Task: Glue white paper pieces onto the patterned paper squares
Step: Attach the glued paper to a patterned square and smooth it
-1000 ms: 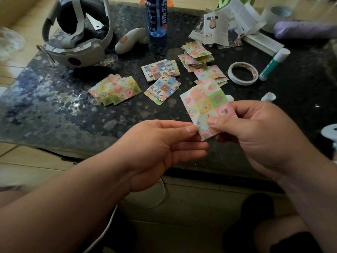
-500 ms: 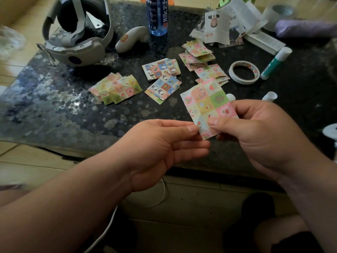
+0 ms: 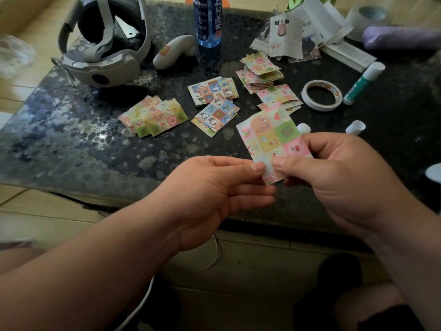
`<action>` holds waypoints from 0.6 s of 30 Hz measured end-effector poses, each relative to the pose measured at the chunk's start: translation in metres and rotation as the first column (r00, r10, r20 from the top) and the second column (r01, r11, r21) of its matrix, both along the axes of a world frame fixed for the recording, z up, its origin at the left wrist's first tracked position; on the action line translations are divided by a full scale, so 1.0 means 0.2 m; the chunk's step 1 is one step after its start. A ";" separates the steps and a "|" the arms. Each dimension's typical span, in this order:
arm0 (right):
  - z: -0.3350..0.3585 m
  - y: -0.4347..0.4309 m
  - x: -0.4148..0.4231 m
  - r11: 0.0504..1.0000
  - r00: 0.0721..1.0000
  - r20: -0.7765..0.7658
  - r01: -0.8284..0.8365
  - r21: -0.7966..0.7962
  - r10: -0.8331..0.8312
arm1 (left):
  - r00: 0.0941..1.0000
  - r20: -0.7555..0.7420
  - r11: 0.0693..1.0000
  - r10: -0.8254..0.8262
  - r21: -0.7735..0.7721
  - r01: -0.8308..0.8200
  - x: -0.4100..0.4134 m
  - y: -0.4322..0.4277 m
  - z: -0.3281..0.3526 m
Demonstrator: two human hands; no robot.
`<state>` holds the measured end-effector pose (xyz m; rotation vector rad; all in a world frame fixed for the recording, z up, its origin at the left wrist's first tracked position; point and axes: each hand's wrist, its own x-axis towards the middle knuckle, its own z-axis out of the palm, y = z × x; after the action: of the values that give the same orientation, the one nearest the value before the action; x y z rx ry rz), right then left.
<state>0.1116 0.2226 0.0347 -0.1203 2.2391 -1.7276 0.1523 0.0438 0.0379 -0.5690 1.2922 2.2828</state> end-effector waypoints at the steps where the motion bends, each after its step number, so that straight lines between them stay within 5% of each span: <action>1: 0.00 0.00 0.00 1.000 1.000 -0.005 -0.005 0.007 0.005 | 1.000 -0.002 1.000 -0.001 -0.006 0.001 0.00 0.00 0.00; 10: 0.01 0.01 0.00 1.000 0.995 -0.101 0.023 0.011 -0.022 | 0.993 -0.113 0.984 -0.018 -0.178 -0.003 0.00 -0.01 -0.01; 18: 0.02 0.01 0.00 0.997 0.998 -0.012 0.054 -0.058 -0.054 | 0.974 -0.208 0.975 -0.093 -0.219 0.047 0.00 -0.01 -0.02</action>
<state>0.1120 0.2238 0.0381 -0.0855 2.2228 -1.8250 0.1533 0.0417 0.0339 -0.3428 1.6499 2.2103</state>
